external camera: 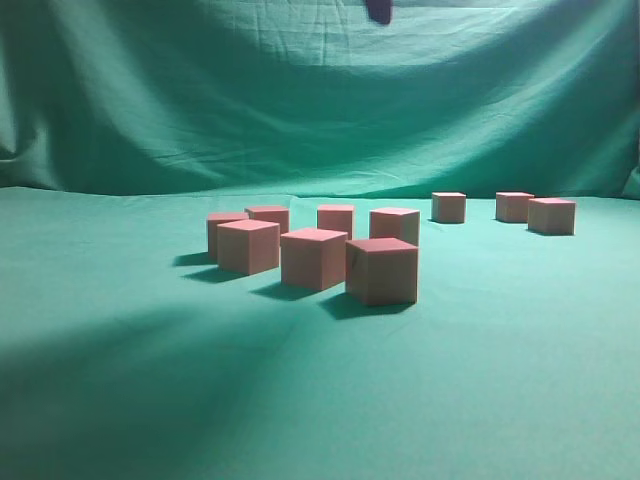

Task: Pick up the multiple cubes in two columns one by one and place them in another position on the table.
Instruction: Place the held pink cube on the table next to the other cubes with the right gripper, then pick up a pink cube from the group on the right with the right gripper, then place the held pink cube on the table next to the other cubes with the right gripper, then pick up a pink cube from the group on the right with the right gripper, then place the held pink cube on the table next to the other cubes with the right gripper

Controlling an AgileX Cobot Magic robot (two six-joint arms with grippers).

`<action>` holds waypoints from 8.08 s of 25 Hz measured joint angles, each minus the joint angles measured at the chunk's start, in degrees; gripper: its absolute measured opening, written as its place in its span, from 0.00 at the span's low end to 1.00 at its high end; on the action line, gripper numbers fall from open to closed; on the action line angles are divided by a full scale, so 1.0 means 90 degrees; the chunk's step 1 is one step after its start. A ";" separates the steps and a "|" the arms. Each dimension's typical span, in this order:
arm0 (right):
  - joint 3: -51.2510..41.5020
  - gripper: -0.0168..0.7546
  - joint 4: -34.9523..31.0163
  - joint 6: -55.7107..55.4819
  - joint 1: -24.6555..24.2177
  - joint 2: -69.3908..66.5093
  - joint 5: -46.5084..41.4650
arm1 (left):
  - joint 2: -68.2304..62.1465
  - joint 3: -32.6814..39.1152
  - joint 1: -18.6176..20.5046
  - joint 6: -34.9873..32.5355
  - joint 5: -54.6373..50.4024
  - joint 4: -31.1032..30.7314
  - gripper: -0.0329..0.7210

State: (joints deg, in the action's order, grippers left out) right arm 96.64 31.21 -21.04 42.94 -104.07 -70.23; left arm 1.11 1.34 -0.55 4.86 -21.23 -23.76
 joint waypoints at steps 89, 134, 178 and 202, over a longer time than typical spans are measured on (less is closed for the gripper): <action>-0.4502 0.36 -0.4572 0.2568 0.0515 0.0856 0.3322 | 0.0000 0.0000 0.0000 0.0000 0.0000 0.0000 0.04; -0.0714 0.64 -0.2740 0.1815 0.0233 0.0407 -0.0008 | 0.0000 0.0000 0.0000 0.0000 0.0000 0.0000 0.04; 0.1173 0.47 -0.3165 0.1772 -0.3027 -0.3100 0.3656 | 0.0000 0.0000 0.0000 0.0000 0.0000 0.0000 0.04; 0.2070 0.35 -0.3327 0.2110 -0.2214 -0.0352 0.0481 | 0.0000 0.0000 0.0000 0.0000 0.0000 0.0000 0.04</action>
State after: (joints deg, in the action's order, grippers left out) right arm 115.27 1.27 -2.05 23.02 -107.24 -65.90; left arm 1.11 1.34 -0.55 4.86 -21.23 -23.76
